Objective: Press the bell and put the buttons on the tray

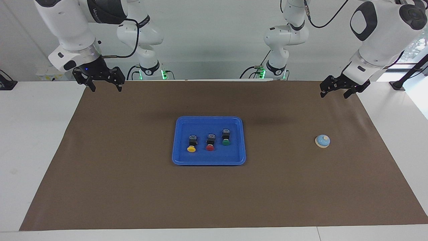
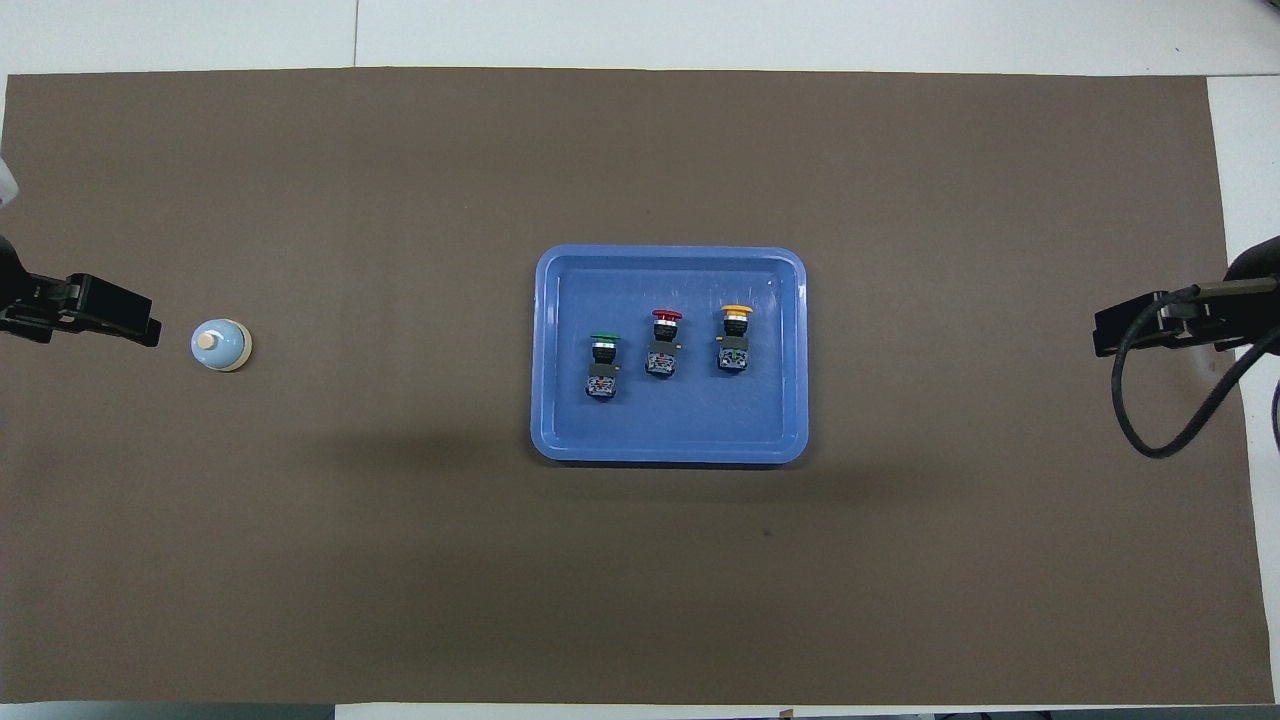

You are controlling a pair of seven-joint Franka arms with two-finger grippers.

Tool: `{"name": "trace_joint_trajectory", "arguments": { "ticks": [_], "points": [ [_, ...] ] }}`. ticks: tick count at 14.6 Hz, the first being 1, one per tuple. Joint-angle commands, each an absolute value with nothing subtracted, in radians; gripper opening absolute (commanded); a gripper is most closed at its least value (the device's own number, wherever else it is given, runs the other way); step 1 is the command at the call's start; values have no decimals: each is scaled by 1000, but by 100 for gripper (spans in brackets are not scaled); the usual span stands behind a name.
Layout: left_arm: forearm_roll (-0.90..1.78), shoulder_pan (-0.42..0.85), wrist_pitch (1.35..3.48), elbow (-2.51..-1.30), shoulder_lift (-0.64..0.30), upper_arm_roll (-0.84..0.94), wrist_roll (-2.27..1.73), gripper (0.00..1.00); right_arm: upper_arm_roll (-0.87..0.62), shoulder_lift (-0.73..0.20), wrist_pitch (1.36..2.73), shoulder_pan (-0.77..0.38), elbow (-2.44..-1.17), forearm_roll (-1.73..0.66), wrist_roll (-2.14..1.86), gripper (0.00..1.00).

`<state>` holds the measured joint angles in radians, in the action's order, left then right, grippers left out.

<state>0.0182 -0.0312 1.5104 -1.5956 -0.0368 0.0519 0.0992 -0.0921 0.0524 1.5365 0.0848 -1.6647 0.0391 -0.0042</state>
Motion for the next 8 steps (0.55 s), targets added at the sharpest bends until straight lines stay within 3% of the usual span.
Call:
{"name": "trace_joint_trajectory", "arguments": {
  "ticks": [1, 8],
  "points": [
    [5, -21, 1486, -1575, -43, 44, 101, 100, -98, 72, 1537, 95, -1684, 46, -29, 100],
    [2, -12, 1503, -1578, -43, 43, 98, 100, -98, 72, 1537, 95, -1684, 44, -29, 100]
  ]
}}
